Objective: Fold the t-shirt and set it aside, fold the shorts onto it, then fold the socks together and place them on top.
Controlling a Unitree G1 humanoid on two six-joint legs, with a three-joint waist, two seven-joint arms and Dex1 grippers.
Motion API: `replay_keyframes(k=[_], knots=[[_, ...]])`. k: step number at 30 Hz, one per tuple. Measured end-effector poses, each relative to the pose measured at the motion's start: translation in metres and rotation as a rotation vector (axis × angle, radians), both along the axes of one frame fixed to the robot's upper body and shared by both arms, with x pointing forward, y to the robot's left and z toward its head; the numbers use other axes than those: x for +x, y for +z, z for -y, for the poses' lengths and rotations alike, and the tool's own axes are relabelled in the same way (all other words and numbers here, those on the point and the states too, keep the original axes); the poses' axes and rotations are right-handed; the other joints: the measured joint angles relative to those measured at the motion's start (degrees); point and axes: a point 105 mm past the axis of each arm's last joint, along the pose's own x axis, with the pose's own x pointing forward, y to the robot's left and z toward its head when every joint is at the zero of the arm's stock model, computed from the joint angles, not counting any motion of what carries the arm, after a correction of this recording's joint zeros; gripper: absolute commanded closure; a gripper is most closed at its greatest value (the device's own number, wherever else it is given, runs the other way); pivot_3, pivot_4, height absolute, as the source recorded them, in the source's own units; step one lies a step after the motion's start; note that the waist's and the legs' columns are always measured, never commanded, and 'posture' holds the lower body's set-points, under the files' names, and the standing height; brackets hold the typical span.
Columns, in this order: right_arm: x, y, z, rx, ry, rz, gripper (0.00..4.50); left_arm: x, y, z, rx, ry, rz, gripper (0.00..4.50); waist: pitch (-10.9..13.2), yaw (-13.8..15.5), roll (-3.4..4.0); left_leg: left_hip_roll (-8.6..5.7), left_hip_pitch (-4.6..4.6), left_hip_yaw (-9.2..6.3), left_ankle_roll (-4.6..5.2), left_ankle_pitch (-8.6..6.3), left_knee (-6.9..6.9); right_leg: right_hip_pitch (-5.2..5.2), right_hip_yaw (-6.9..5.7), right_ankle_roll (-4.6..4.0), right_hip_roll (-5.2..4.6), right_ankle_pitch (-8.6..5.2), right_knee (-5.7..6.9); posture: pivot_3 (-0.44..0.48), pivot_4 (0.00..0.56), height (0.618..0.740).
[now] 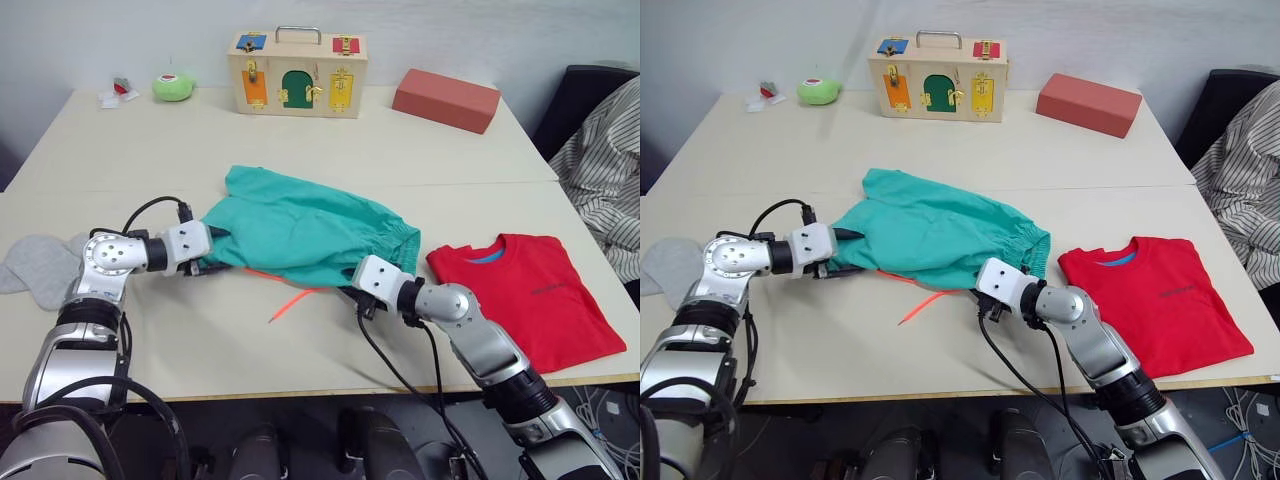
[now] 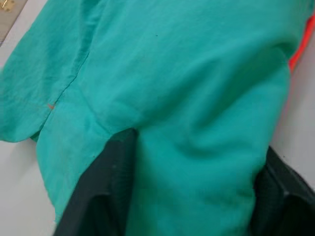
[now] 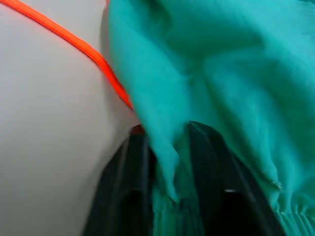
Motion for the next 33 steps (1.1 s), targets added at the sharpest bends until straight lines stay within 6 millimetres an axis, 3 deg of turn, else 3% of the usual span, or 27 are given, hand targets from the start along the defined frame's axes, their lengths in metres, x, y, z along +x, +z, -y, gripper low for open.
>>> replay_keyframes(k=[1, 6, 10, 14, 18, 25, 33], knots=[[0.001, -0.001, 0.000, -0.003, 0.006, 0.001, 4.50, 0.001, -0.001, 0.000, 0.013, 0.001, -0.009, 2.87, 0.0, 0.0, 0.00, 0.01, 0.01, 0.00, -0.02, 0.01, 0.00, 0.00, -0.03, 0.00, 0.01, 0.00, 0.00, 0.000, 0.150, 0.740], [0.001, 0.003, -0.005, -0.012, 0.096, -0.011, 4.50, -0.002, -0.003, -0.008, 0.056, 0.000, -0.062, 4.48, 0.0, -0.4, 0.00, 0.09, 0.07, 0.06, -0.07, 0.03, -0.01, -0.01, -0.12, -0.01, 0.08, 0.00, 0.00, 0.000, 0.150, 0.740], [-0.004, 0.013, -0.016, -0.032, 0.245, 0.018, 4.50, -0.010, -0.001, -0.023, 0.078, 0.002, -0.107, 4.48, 0.0, -1.2, 0.01, 0.17, 0.06, 0.08, -0.15, 0.06, -0.07, -0.07, -0.15, -0.06, 0.12, -0.04, 0.00, 0.000, 0.150, 0.740], [-0.012, 0.015, -0.021, -0.039, 0.364, 0.033, 4.50, -0.030, -0.005, -0.039, 0.041, -0.007, -0.124, 4.48, 0.0, -1.9, 0.04, 0.23, 0.05, 0.10, -0.23, 0.03, -0.14, -0.10, -0.04, -0.11, 0.11, -0.07, 0.02, 0.000, 0.150, 0.740], [-0.038, 0.017, -0.024, 0.005, 0.551, 0.016, 4.50, -0.079, -0.018, -0.056, -0.054, 0.018, -0.112, 4.48, 0.0, -2.9, 0.08, 0.39, 0.01, 0.02, -0.31, -0.08, -0.21, -0.08, 0.13, -0.13, 0.09, -0.08, 0.04, 0.000, 0.150, 0.740], [-0.063, 0.002, -0.006, 0.011, 0.633, -0.053, 4.50, -0.152, -0.027, -0.040, -0.176, 0.112, -0.088, 4.48, 0.1, -1.6, 0.11, 0.27, 0.15, -0.10, -0.18, -0.28, -0.13, 0.10, 0.11, -0.14, -0.12, -0.08, -0.21, 0.000, 0.150, 0.740], [-0.065, -0.010, 0.020, -0.034, 0.621, -0.042, 4.50, -0.180, -0.031, -0.015, -0.253, 0.173, -0.051, 4.48, 0.1, -0.1, 0.10, 0.29, 0.16, -0.14, -0.18, -0.28, -0.16, 0.09, 0.05, -0.27, -0.02, -0.09, -0.20, 0.000, 0.150, 0.740]])
